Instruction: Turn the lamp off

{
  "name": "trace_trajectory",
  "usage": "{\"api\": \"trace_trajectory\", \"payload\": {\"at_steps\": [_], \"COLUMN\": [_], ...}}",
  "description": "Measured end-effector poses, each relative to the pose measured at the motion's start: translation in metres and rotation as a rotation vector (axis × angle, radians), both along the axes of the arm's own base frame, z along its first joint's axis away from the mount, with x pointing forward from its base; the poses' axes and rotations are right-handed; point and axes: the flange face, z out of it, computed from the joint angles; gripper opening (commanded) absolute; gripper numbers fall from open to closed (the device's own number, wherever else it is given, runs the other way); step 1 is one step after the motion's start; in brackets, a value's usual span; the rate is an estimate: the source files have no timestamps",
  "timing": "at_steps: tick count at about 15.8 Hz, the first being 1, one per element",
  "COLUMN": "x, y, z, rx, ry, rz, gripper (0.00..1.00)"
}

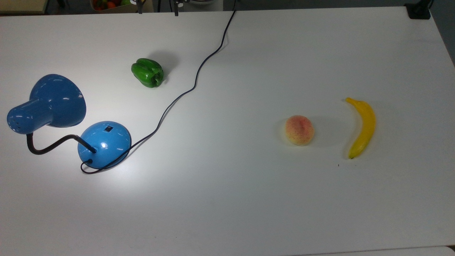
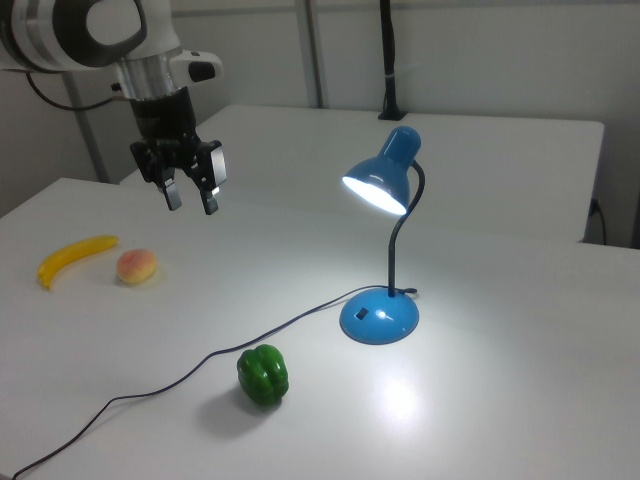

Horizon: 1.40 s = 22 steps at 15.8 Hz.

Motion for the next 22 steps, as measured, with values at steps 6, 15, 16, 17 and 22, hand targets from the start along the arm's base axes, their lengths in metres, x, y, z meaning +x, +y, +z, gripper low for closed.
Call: {"api": "trace_trajectory", "payload": {"at_steps": [6, 15, 16, 17, 22], "x": [0.0, 0.004, 0.006, 0.01, 0.026], "y": [0.0, -0.005, -0.007, -0.011, -0.041], "z": [0.0, -0.012, -0.019, -0.028, -0.073], "rx": [0.0, -0.001, -0.002, -0.003, -0.004], "ry": [0.001, 0.022, 0.035, 0.044, 0.03], "rz": [0.0, -0.009, -0.014, -0.02, -0.064], "gripper": [0.0, 0.0, 0.0, 0.0, 0.0]}}
